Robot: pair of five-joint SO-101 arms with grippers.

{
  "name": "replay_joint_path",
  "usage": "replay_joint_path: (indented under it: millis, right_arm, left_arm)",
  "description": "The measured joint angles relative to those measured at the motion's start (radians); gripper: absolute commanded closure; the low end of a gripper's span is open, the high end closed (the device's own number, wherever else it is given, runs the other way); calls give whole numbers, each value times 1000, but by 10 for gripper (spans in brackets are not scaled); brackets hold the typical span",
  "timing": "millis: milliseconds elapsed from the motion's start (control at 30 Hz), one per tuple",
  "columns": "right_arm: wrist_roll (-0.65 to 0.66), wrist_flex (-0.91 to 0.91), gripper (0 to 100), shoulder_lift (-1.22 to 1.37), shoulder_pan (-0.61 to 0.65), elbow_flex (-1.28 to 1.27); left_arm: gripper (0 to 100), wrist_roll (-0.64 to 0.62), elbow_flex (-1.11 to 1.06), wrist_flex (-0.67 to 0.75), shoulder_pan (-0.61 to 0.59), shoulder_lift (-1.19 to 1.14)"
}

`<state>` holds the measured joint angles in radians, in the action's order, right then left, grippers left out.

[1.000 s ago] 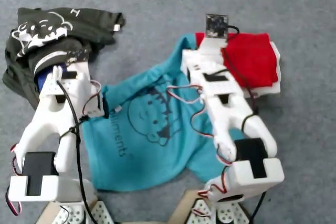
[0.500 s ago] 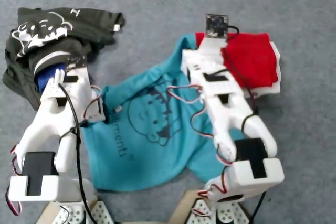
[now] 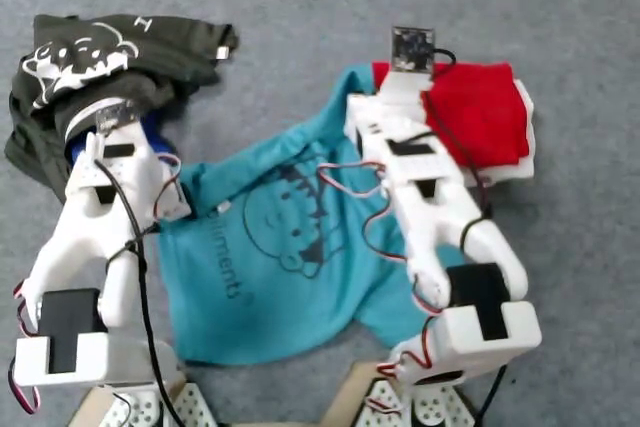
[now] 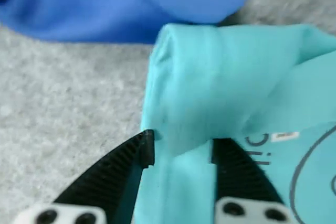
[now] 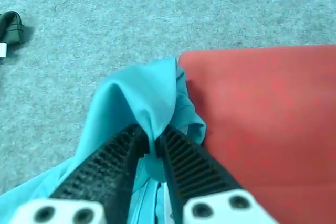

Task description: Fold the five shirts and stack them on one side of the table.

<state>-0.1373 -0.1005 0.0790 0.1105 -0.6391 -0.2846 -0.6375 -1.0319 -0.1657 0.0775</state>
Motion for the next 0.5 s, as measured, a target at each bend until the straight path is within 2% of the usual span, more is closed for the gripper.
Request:
replay_joint_path:
  millis: [200, 500]
  right_arm:
    - [0, 0, 985, 26, 0, 0]
    - [0, 0, 983, 37, 0, 0]
  left_arm:
    - [935, 0, -14, 55, 28, 0]
    - [973, 0, -14, 55, 28, 0]
